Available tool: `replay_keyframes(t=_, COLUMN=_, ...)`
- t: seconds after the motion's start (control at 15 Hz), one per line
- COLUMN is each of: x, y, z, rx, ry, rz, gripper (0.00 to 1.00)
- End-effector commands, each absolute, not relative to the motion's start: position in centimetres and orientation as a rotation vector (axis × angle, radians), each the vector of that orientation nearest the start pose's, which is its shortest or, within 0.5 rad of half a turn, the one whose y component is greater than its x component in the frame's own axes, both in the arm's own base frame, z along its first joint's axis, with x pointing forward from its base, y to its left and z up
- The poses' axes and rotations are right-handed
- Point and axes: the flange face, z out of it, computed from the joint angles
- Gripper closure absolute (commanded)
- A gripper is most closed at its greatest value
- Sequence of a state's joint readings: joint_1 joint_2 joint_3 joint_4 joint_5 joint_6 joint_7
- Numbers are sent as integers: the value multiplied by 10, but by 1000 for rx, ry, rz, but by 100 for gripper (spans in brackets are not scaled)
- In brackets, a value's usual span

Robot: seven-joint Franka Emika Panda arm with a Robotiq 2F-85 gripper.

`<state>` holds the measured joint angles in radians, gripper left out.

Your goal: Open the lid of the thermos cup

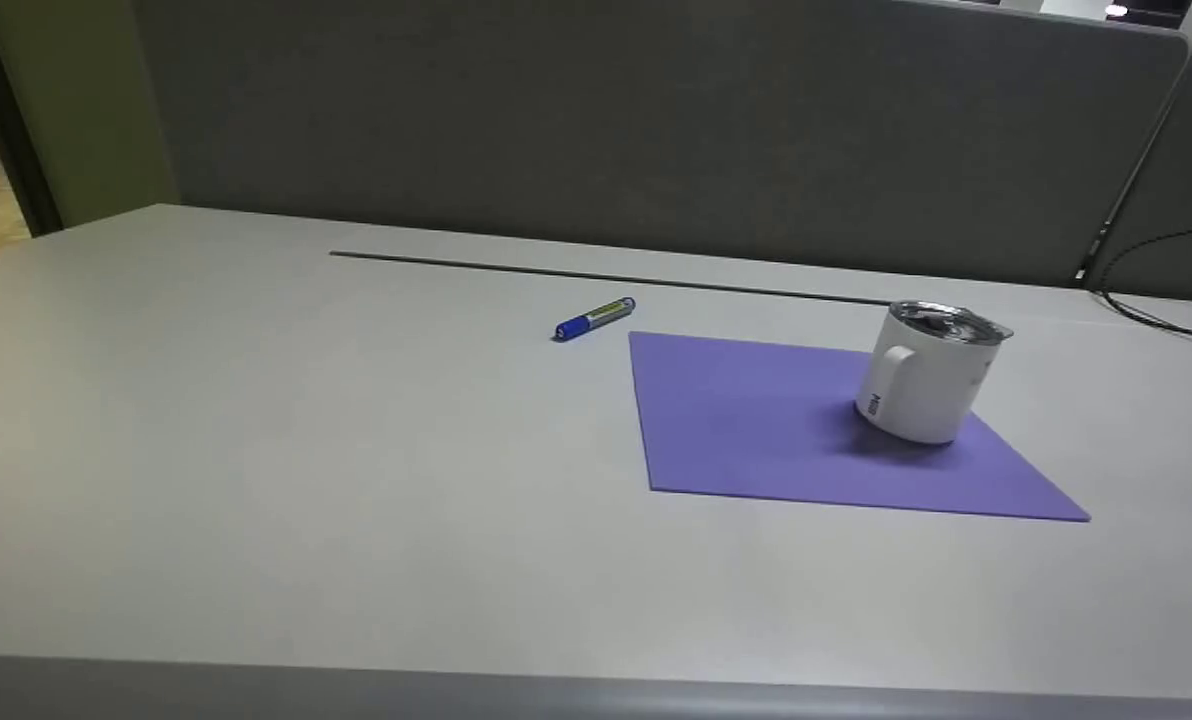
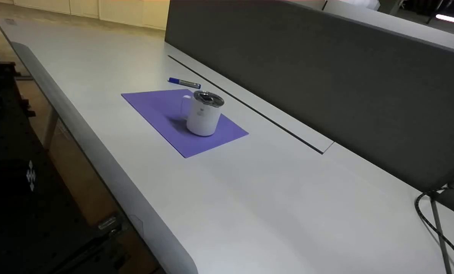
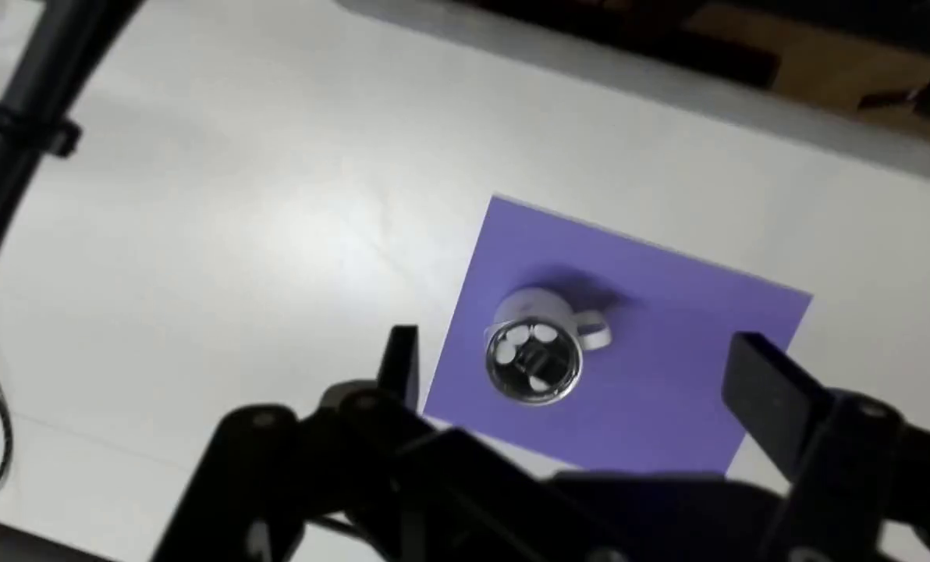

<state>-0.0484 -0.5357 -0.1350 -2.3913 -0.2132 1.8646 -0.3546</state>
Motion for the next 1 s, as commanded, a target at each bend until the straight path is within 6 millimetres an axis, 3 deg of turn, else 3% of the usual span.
replay_keyframes(t=0.0, x=424, y=-98, z=492, rx=-3263, ry=-269, rz=-242, gripper=0)
replay_keyframes(t=0.07, x=436, y=-97, z=482, rx=-3261, ry=-260, rz=-324, gripper=0)
replay_keyframes(t=0.13, x=447, y=-96, z=473, rx=-3259, ry=-248, rz=-381, gripper=25)
replay_keyframes(t=0.2, x=458, y=-94, z=462, rx=-3260, ry=-229, rz=-425, gripper=26)
replay_keyframes(t=0.47, x=486, y=-85, z=414, rx=-3266, ry=-188, rz=-514, gripper=55)
replay_keyframes(t=0.93, x=502, y=-62, z=334, rx=-3249, ry=-124, rz=-279, gripper=99)
